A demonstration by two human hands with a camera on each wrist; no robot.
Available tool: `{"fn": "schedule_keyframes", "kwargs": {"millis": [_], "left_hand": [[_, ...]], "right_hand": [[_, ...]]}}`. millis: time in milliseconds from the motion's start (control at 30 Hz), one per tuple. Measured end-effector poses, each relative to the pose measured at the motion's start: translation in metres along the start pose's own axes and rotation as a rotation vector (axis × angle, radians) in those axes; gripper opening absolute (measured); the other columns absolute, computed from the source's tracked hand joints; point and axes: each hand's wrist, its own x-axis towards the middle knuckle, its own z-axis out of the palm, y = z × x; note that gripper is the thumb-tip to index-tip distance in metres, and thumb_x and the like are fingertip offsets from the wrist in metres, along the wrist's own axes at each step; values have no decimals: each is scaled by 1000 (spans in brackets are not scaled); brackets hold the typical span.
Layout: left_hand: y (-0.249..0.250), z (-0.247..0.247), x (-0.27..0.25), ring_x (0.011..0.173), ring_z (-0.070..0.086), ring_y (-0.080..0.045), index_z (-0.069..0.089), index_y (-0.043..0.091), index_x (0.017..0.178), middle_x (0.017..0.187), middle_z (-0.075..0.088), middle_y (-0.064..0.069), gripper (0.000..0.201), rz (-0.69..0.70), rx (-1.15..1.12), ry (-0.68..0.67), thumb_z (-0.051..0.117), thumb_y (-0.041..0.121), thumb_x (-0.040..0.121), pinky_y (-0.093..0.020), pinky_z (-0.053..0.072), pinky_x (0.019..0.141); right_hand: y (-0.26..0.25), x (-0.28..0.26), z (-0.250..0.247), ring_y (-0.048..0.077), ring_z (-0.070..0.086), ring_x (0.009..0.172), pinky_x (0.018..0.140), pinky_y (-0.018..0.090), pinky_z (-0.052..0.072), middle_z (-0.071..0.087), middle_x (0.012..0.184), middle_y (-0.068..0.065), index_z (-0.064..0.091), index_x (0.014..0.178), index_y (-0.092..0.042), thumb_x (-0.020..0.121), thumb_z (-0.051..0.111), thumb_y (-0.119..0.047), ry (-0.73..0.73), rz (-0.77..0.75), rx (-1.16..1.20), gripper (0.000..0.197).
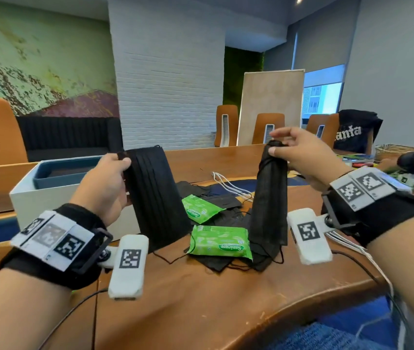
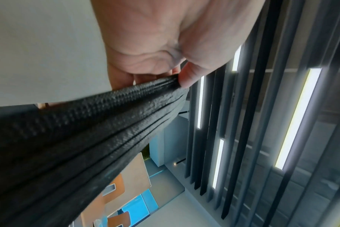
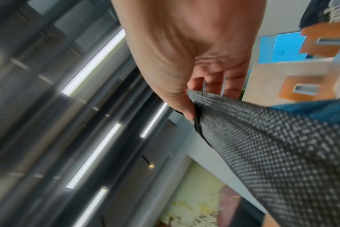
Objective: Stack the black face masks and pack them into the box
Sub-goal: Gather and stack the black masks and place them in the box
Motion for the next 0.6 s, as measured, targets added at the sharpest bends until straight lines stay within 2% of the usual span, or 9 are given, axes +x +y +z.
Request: {"fn": "schedule_keyframes", "kwargs": {"millis": [67,200,267,333,400,467,533,600], "left_hand": [[-8,-9,-2,109,58,-27,46,10,123,121,60,-11,27,-2,-45,5,30,20,103,-46,46,82],[-17,-25,-7,101,60,-25,50,13,113,113,61,-11,22,-29,-60,-15,31,19,103,-43,46,74],[-20,-34,-8,102,59,-25,50,14,114,112,63,-9,22,-51,-54,-10,32,19,103,-43,46,75],[-22,-39,-10,103,59,-24,50,14,116,112,64,-9,22,-66,-54,-4,33,18,103,-42,46,77],[-25,-44,-11,103,60,-24,51,13,116,116,63,-11,22,-68,-70,1,33,18,103,-43,47,80],[-24,-47,-13,108,59,-26,49,11,120,120,63,-12,25,-61,-85,12,33,19,103,-46,47,84],[-23,-51,-15,109,59,-26,50,12,117,118,63,-11,23,-50,-104,30,32,19,103,-45,48,80],[-23,-54,-16,109,59,-25,51,14,111,117,63,-10,21,-47,-113,41,32,19,103,-43,47,78]], "right_hand": [[-20,-5,1,19,65,97,77,29,56,64,107,5,53,122,-17,91,59,-4,-33,-21,103,34],[-51,-13,5,16,66,94,68,22,55,64,103,4,58,109,-20,91,56,-1,-104,-89,186,26],[-60,-16,12,12,66,89,68,19,55,64,98,1,59,106,-21,92,53,1,-166,-133,180,27],[-65,-18,24,10,66,88,72,21,56,64,96,2,60,105,-19,92,51,4,-259,-153,220,27],[-67,-18,38,12,64,87,76,25,58,63,95,4,59,104,-16,92,48,6,-347,-147,316,27],[-66,-15,50,13,63,84,72,25,57,61,93,5,59,102,-16,92,46,6,-404,-149,410,27],[-61,-11,58,13,62,80,67,24,56,61,93,5,59,102,-16,93,46,5,-412,-119,453,26],[-48,-5,61,12,62,76,63,23,54,60,95,6,60,103,-17,94,46,3,-388,-42,398,26]]}}
